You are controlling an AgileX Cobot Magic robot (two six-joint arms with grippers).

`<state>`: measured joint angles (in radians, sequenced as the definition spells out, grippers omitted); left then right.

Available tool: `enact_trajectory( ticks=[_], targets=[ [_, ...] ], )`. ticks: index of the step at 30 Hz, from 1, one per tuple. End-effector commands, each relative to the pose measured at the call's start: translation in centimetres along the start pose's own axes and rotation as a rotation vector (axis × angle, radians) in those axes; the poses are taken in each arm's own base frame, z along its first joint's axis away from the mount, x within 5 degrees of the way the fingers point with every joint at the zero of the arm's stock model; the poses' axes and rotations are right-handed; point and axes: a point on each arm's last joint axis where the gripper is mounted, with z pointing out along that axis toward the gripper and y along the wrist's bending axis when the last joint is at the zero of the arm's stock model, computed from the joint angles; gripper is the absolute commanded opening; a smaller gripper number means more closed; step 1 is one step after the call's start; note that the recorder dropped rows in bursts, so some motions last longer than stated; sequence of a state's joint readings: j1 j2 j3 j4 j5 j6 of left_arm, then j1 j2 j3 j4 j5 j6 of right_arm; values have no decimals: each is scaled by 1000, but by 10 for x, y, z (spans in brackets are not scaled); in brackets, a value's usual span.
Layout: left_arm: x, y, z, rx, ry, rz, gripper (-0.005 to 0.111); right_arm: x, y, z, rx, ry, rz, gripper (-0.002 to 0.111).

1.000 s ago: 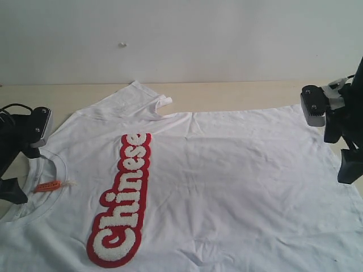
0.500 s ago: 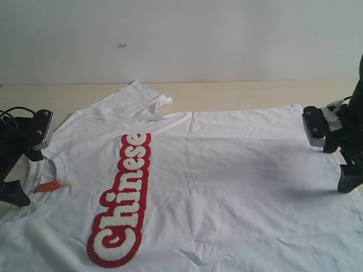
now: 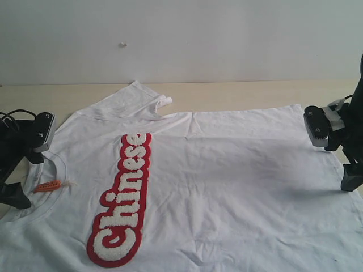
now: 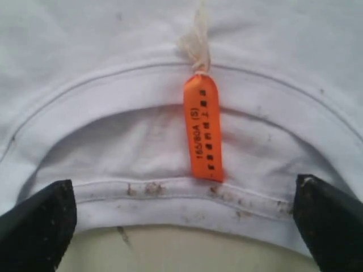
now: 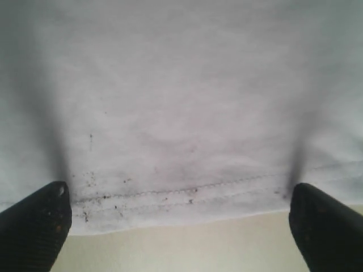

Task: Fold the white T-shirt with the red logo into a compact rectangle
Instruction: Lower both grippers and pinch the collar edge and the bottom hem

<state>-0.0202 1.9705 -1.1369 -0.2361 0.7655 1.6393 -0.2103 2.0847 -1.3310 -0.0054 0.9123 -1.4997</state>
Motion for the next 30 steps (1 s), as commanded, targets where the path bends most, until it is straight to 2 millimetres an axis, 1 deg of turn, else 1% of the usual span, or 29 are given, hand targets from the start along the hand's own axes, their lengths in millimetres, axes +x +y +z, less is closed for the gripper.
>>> enact_trajectory(
  ticks=[1, 6, 9, 14, 16, 19, 30],
  targets=[
    [-1, 1, -2, -9, -8, -3, 105, 1, 0, 2, -13, -4, 2, 105],
    [-2, 1, -2, -4, -11, -6, 105, 2, 5, 14, -96, 2, 2, 105],
    [-2, 1, -2, -4, -11, -6, 105, 2, 5, 14, -96, 2, 2, 105],
    [-1, 6, -2, -63, -6, -3, 105, 2, 5, 14, -98, 2, 2, 105],
    [-1, 6, -2, -63, -6, -3, 105, 2, 5, 14, -98, 4, 38, 105],
    [-1, 6, -2, -63, -7, -7, 105, 2, 5, 14, -98, 4, 47, 105],
    [-1, 0, -2, 8, -9, -8, 105, 2, 7, 14, -117, 5, 34, 105]
  ],
)
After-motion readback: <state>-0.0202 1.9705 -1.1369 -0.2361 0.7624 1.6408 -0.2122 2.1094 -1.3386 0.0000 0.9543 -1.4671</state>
